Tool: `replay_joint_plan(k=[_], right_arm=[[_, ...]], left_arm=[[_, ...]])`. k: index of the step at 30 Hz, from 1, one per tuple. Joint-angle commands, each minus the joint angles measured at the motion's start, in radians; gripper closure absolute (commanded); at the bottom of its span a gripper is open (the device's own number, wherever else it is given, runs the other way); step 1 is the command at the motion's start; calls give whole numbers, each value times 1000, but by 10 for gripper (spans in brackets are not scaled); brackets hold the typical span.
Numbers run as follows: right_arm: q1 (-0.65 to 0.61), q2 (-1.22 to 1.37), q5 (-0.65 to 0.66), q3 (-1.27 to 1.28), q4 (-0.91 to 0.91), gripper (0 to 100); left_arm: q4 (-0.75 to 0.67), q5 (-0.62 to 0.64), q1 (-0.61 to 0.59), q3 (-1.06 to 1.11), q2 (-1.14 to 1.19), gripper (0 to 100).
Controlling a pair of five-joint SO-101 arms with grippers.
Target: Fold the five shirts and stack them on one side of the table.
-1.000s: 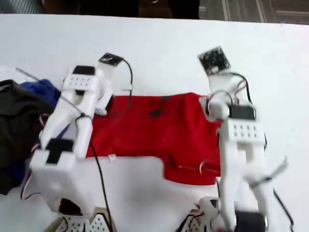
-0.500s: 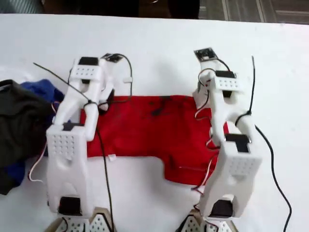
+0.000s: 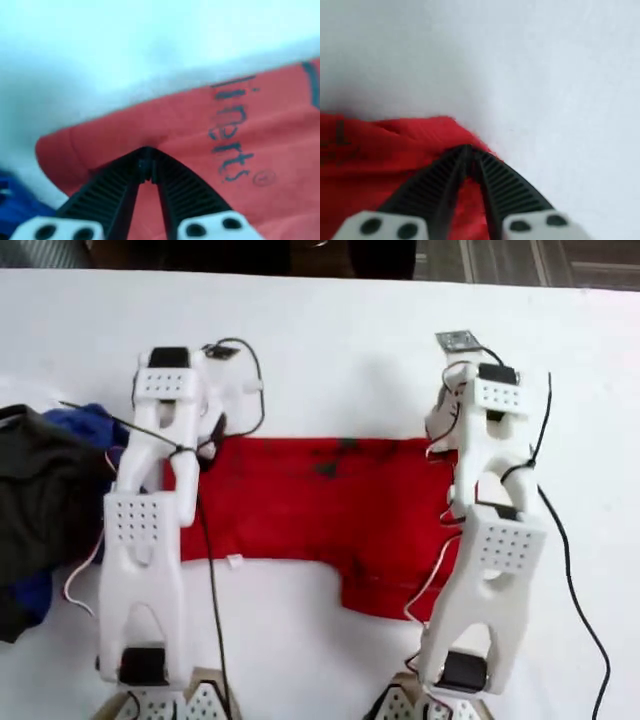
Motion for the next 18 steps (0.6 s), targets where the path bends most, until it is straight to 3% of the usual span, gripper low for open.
replay_joint_plan(k=[1, 5, 11, 15, 18], right_arm=[[15, -53, 3, -104, 88, 979], [12, -147, 3, -123, 173, 979], [16, -274, 95, -110, 320, 979], [12, -389, 160, 43, 331, 978], [2, -512, 189, 226, 272, 978]], left_arm=[[14, 6, -6, -56, -25, 975], [15, 6, 5, 21, -147, 975], [12, 0, -3, 315, -443, 975], [-14, -5, 3, 559, -618, 975], [-126, -8, 3, 783, -733, 975]])
